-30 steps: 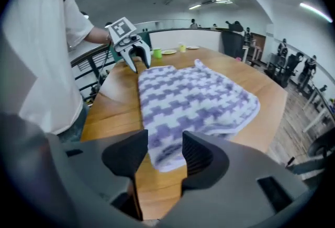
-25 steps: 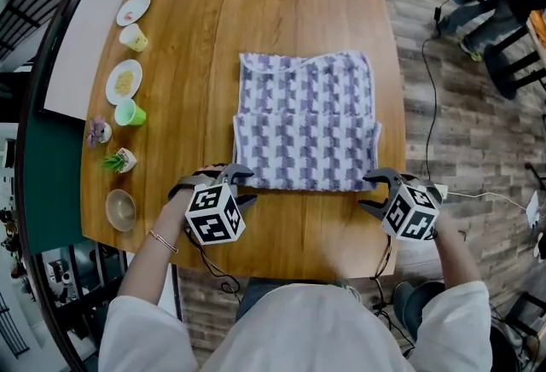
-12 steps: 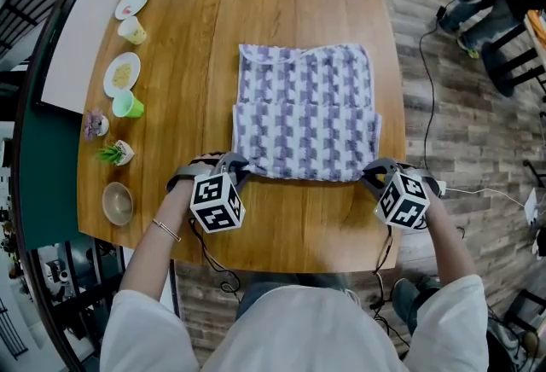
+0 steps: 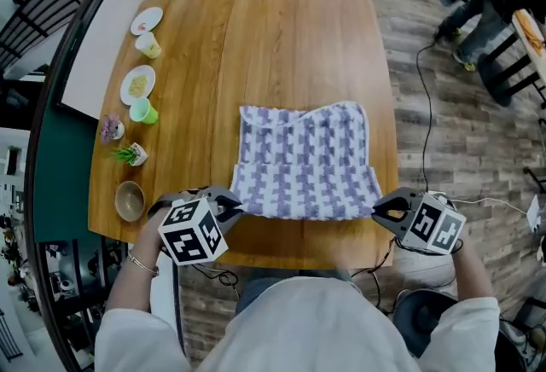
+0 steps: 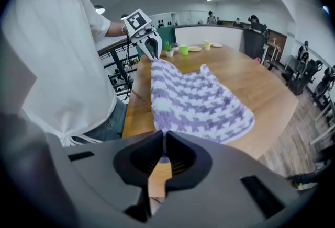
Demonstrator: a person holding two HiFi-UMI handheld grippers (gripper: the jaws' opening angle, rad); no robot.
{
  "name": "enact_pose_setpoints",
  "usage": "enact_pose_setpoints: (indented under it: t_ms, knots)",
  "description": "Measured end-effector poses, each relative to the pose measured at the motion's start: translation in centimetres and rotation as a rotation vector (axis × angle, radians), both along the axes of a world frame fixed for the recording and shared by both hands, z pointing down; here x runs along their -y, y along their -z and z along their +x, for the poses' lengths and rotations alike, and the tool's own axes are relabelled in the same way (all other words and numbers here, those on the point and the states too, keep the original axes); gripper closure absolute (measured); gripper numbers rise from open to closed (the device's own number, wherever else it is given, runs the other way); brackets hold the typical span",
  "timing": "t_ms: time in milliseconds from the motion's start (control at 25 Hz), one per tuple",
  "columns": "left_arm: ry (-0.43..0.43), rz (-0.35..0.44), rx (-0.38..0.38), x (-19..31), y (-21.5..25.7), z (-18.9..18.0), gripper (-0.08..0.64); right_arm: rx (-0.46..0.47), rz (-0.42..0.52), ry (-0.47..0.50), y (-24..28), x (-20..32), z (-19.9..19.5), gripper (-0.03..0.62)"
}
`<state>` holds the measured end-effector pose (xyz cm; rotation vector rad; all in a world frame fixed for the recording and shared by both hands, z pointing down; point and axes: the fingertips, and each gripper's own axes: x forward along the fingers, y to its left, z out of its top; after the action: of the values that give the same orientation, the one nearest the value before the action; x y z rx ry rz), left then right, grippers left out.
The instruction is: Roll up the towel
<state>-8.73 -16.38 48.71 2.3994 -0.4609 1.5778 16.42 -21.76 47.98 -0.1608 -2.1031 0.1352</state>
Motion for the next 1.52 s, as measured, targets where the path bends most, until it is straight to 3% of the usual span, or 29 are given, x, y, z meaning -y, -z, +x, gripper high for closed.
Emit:
enact_pose_setpoints:
  t_ms: [200,400,800,1120,1360,1520]
  knots:
    - [0.009,0.140,0.023,4.0,5.7,-1.1,0.532,0.064,0.092,-0.009,5.2,3.7,-0.9,0.575]
    - [0.017,0.149,0.022,6.2,7.4,-1.6,0.532,0.090,0.109,-0.017,7.6,6.2,-1.4,0.575]
    - [0.125,0.003,0.052,17.1,-0.8,-4.2,0.532,-0.008,-0.023,-0.182,-0.3,17.2,-4.0,0.574]
    - [0.160,-0.002,0.084,21.0,-5.7,-4.9,0.531,-0.064,-0.039,-0.287,-5.2,21.7,-4.6,0.568]
    - [0.227,0.018,-0.004,22.9,-6.5,-5.9,0.471,-0.023,-0.067,-0.416,-6.8,23.9,-4.2,0.485]
    - [0.342,0.001,-0.176,24.0,-5.5,-6.7,0.414,0.048,-0.097,-0.548,-6.1,25.9,-2.6,0.411]
